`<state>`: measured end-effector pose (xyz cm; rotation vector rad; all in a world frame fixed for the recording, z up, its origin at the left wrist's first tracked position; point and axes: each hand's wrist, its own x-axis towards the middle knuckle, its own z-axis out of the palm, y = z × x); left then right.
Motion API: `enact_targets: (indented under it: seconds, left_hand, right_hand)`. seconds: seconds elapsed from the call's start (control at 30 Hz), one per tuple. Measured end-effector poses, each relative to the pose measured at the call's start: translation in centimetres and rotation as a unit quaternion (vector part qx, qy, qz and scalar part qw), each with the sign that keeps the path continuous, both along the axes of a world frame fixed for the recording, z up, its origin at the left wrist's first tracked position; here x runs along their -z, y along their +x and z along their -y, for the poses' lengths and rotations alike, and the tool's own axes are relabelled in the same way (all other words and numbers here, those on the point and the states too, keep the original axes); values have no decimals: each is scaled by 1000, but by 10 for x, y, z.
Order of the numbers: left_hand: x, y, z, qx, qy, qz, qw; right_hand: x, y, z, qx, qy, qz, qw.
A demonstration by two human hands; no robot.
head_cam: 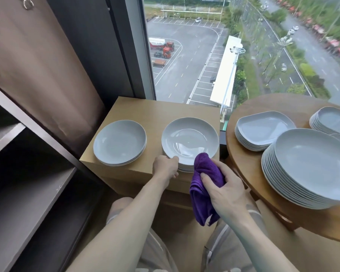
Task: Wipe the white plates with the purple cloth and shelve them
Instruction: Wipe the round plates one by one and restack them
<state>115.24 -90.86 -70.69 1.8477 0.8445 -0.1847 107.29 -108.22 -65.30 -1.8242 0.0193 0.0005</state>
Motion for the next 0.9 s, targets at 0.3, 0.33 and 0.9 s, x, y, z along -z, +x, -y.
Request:
enact_targets:
  seconds: [0.3,0.33,0.9]
  left_hand:
    - [-22,-2,5,-13,-26,-6,1000]
    - [-25,-2,6,-21,-35,0,999]
    - [-50,-25,-9,-131,-255,150,946]
  right_hand:
    - [-2,-5,8,1,19,1,1000]
    - [-2,-5,9,2,22,1,1000]
    - [-20,0,15,15,55,8,998]
